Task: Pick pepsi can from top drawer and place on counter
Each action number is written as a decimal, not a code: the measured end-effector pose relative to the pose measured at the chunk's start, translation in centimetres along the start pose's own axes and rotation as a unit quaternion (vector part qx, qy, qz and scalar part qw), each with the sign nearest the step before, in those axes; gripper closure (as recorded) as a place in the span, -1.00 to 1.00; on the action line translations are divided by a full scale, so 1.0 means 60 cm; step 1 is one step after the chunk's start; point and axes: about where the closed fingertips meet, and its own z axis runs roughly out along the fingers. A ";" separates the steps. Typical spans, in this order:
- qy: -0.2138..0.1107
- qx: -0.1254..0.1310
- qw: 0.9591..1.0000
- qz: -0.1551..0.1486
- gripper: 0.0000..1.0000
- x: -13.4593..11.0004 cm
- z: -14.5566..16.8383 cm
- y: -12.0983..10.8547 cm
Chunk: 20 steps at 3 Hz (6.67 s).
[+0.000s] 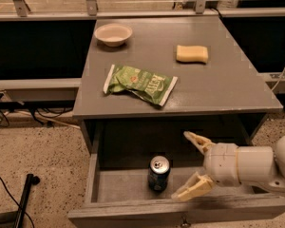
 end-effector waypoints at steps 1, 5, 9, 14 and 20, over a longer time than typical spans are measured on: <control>0.000 0.010 1.000 0.009 -1.00 0.007 0.021 0.005; -0.002 0.052 0.999 0.008 -0.84 0.035 0.094 -0.022; -0.034 0.028 0.998 0.045 0.19 0.051 0.127 -0.002; -0.071 0.033 0.997 -0.019 1.00 -0.147 -0.170 -0.111; -0.024 0.135 0.987 0.088 0.69 -0.199 -0.142 -0.355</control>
Offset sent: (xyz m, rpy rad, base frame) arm 0.0216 0.0176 -0.0381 -0.0340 -0.0502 -0.1050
